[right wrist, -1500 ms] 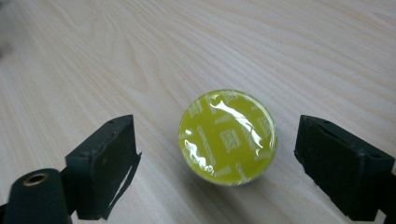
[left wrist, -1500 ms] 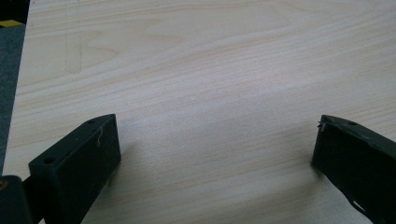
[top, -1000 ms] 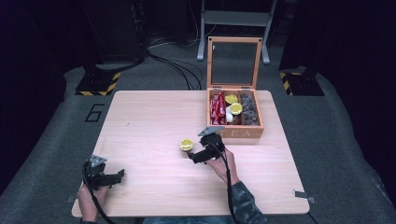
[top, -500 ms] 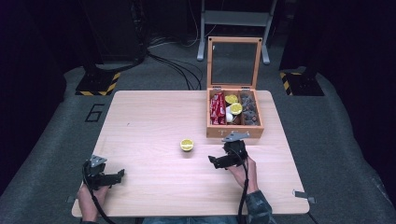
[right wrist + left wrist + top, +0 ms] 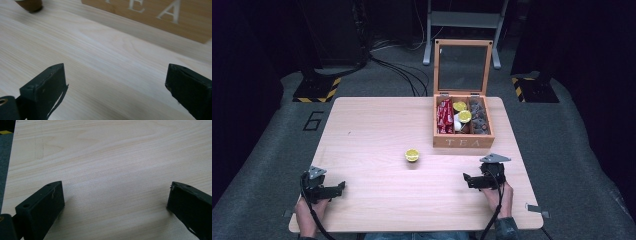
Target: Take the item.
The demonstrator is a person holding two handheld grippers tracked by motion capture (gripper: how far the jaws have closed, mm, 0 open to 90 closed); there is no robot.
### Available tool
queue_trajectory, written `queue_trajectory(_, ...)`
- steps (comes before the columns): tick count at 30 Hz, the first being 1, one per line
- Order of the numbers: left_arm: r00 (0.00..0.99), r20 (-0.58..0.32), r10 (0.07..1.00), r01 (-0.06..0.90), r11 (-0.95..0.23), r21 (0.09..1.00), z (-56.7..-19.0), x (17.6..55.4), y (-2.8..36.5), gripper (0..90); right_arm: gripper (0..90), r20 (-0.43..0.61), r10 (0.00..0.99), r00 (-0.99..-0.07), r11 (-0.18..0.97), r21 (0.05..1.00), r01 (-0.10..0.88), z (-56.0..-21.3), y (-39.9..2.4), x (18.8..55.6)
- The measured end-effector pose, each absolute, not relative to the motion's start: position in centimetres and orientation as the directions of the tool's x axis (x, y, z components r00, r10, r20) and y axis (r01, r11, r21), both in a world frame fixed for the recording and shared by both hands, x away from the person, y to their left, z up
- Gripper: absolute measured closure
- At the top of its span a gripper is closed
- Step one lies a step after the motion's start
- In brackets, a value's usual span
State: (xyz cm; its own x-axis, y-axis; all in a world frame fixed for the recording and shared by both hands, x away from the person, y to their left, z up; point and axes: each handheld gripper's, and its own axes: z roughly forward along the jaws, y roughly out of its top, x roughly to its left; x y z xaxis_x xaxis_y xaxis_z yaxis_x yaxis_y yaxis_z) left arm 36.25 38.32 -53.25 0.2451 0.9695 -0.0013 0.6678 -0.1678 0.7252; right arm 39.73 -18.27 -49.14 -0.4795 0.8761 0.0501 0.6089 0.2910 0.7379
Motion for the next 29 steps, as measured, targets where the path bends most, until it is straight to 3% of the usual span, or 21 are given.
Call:
queue_trajectory(17, 0.246, 0.001, 0.969, 0.665, -0.17, 0.727, -53.3, 36.3, 38.3, 0.7, 1.9, 0.051, 0.957, -0.286, 0.164, 0.718, 0.677, -52.7, -25.1, 36.9)
queue_trajectory(22, 0.246, 0.004, 0.969, 0.665, -0.171, 0.727, -53.3, 36.3, 38.3, 0.7, 1.5, 0.004, 0.969, -0.246, 0.168, 0.72, 0.674, -52.9, -25.7, 36.7)
queue_trajectory(29, 0.245, 0.003, 0.969, 0.665, -0.171, 0.727, -53.3, 36.3, 38.3, 0.7, 0.4, 0.003, 0.969, -0.247, 0.169, 0.72, 0.673, -53.0, -25.8, 36.8)
